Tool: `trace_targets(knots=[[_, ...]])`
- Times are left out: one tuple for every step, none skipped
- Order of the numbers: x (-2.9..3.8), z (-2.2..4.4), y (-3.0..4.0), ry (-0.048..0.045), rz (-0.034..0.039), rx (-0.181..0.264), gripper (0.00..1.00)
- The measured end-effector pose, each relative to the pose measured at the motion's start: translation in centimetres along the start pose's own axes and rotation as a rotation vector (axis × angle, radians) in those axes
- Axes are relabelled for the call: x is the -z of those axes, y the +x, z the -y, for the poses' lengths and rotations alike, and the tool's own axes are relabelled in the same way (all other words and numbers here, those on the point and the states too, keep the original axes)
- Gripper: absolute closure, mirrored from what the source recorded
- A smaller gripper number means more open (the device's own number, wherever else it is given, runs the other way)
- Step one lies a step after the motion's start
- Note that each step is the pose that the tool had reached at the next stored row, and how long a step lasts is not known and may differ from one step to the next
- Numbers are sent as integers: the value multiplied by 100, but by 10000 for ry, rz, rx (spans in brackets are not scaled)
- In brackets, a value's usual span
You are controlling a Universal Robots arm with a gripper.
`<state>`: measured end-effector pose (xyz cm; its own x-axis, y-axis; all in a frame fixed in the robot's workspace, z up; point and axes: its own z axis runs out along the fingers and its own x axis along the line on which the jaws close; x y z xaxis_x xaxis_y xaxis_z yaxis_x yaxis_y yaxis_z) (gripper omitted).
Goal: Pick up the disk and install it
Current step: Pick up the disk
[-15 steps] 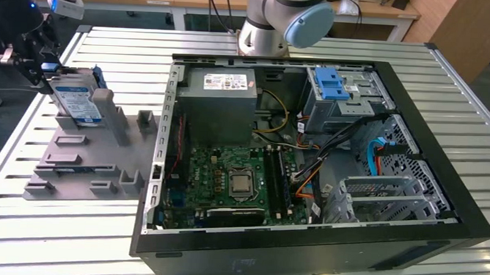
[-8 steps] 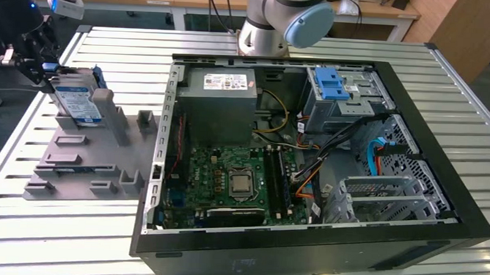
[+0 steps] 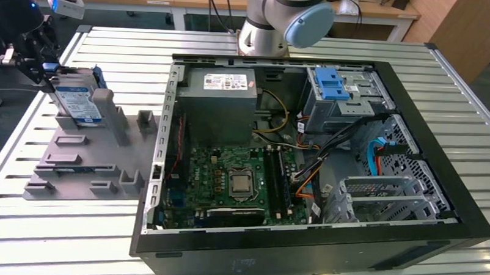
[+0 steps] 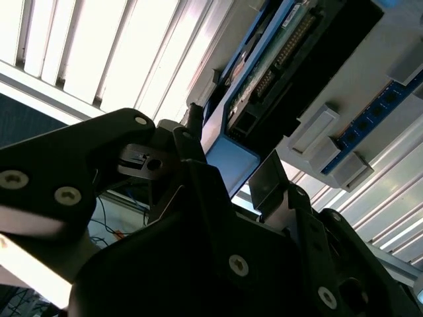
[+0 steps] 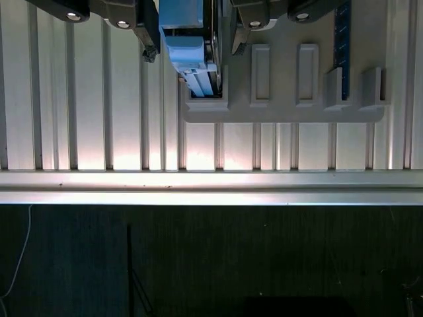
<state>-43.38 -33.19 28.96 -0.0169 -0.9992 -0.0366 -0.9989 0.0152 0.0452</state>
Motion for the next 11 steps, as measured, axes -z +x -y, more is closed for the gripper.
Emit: trace_targets(knots=[[0, 0, 0, 0, 0, 0, 46], [0, 0, 0, 0, 0, 0, 46], [0, 0, -1, -1, 0, 0, 46], [0, 0, -1, 0, 0, -1, 46], [0, 0, -1, 0, 0, 0, 46], [0, 0, -1, 0, 0, 0, 46], [-1, 0, -1, 0, 0, 0, 46], [-1, 0, -1, 0, 0, 0, 46], [-1, 0, -2, 0, 0, 0, 47], [-1, 0, -2, 0, 0, 0, 47], [-1, 0, -2, 0, 0, 0, 54]])
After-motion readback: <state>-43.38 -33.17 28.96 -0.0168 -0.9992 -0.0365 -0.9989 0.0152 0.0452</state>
